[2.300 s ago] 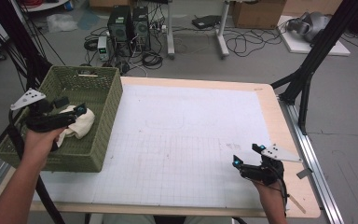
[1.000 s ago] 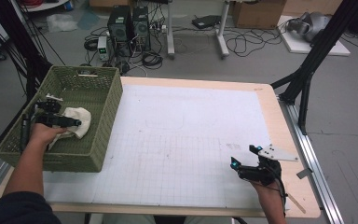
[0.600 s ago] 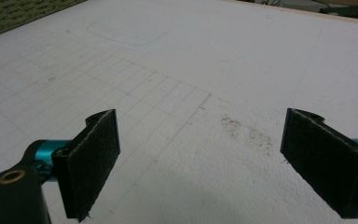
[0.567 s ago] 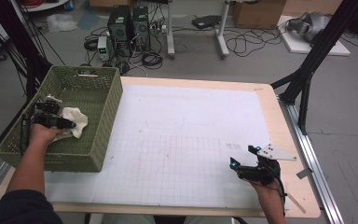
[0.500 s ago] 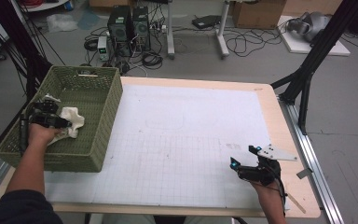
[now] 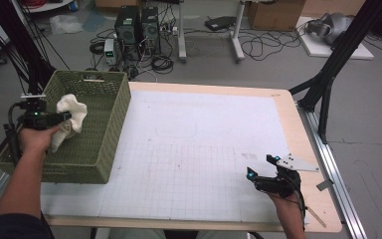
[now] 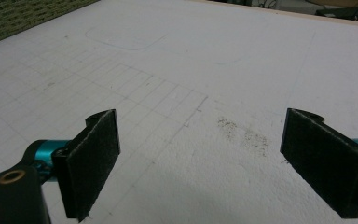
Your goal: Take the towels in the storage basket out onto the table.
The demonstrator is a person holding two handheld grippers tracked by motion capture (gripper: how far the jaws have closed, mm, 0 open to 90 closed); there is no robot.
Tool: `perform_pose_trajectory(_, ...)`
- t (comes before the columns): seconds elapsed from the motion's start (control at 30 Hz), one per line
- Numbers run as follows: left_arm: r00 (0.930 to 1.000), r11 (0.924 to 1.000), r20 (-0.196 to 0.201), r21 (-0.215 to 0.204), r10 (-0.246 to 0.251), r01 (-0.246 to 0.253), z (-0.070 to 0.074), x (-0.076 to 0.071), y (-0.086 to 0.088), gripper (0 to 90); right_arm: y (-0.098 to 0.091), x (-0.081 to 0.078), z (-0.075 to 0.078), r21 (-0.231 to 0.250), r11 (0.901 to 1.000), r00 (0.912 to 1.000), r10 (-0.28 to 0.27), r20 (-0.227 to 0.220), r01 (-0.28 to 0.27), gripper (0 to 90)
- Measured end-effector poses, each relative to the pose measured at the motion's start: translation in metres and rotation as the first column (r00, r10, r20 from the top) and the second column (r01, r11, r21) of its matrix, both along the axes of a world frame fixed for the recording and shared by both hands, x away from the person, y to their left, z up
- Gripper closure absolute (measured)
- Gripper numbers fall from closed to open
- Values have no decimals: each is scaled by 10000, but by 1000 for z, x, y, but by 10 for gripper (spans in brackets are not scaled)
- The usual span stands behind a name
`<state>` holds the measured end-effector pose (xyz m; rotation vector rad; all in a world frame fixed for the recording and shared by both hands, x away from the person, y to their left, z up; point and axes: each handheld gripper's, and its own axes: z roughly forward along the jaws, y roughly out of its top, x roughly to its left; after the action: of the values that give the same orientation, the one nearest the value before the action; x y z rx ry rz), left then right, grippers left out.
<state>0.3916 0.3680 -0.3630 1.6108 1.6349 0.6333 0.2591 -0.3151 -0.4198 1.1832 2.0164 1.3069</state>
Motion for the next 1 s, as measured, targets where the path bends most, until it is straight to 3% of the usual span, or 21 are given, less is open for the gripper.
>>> perform_pose_trajectory(0.1, 9976, 9999, 697, 110, -9, 1, 9, -7, 3, 711, 0, 0, 0, -2, 10000, 10000, 1, 38, -1, 111)
perform_pose_trajectory(0.2, 9899, 10000, 1419, -62, -58, 68, 18, -14, 6, 712, 0, 0, 1, 25, 10000, 10000, -13, 68, 13, 110)
perform_pose_trajectory(0.33, 9731, 9988, 2288, -347, -270, 359, 29, -25, 6, 711, 1, 0, 1, -2, 10000, 10000, 5, 91, -5, 111)
perform_pose_trajectory(0.47, 9549, 9966, 2904, -345, -618, 750, 41, -33, 2, 710, 2, 0, 1, -66, 10000, 10000, 29, 92, -29, 110)
perform_pose_trajectory(0.7, 9129, 9913, 3976, -497, -924, 1219, 63, -45, -7, 710, 3, 0, 2, -69, 10000, 9999, 23, 152, -22, 110)
perform_pose_trajectory(0.93, 8720, 9775, 4644, -561, -1546, 2032, 73, -52, -28, 709, 2, -1, 2, -18, 10000, 10000, 4, 45, -4, 113)
perform_pose_trajectory(0.97, 8634, 9740, 4758, -548, -1680, 2197, 75, -52, -33, 708, 2, -1, 3, -22, 10000, 10000, -3, 70, 3, 114)
perform_pose_trajectory(1.0, 8435, 9655, 5026, -610, -1894, 2531, 77, -53, -43, 706, 2, -1, 3, -63, 10000, 9998, 9, 175, -8, 113)
